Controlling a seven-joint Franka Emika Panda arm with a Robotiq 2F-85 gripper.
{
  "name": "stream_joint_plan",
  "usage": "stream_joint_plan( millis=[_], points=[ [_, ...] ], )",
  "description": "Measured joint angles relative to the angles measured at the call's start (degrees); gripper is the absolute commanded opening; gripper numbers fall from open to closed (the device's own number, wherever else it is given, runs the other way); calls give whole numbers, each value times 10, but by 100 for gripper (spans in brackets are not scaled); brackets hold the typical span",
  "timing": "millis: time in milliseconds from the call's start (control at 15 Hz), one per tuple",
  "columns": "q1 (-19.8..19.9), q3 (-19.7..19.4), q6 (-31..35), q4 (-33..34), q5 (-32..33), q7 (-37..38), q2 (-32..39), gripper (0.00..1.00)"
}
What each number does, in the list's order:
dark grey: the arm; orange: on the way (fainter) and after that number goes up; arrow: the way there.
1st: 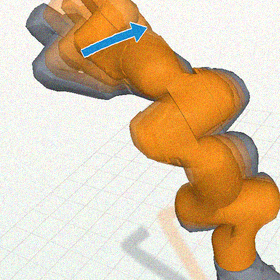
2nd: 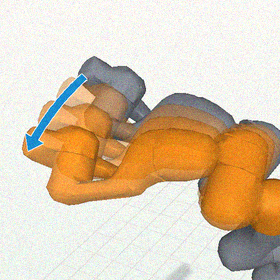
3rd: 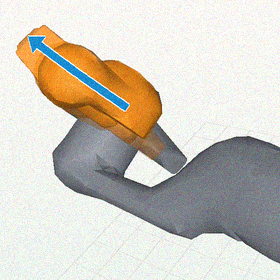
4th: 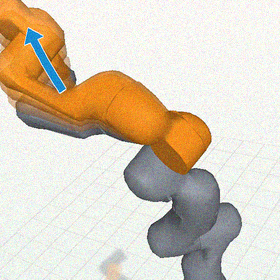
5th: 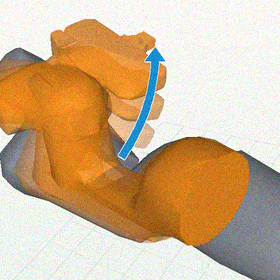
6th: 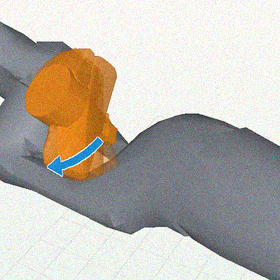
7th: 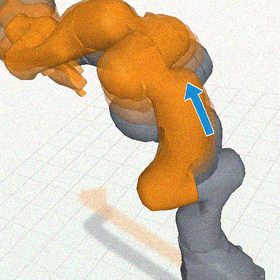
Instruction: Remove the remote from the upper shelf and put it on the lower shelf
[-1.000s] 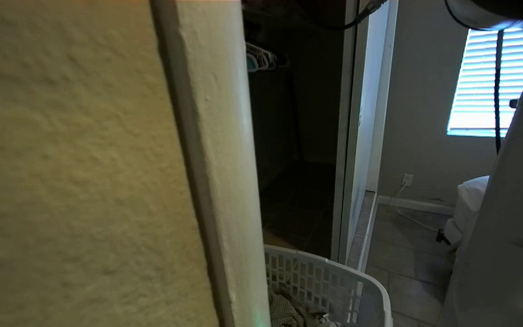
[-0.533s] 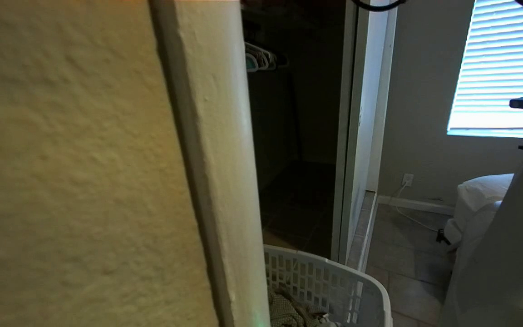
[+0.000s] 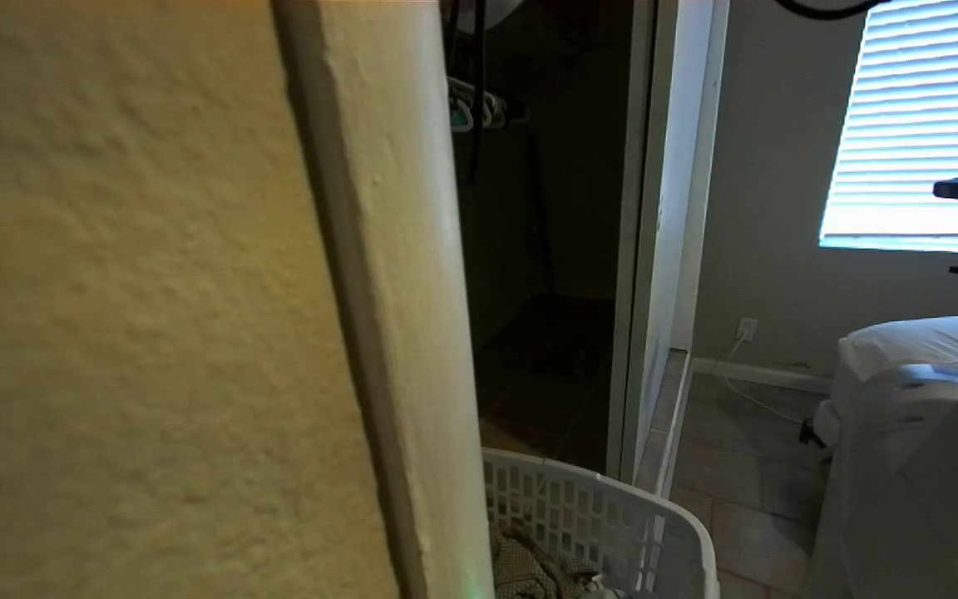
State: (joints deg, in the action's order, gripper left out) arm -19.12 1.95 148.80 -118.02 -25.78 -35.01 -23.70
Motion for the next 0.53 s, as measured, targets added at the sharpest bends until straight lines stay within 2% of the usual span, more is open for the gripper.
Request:
stream_joint_plan(
  millis=[533],
  points=[
    [-74, -66, 73, -97, -34, -50, -66, 31]
  ],
)
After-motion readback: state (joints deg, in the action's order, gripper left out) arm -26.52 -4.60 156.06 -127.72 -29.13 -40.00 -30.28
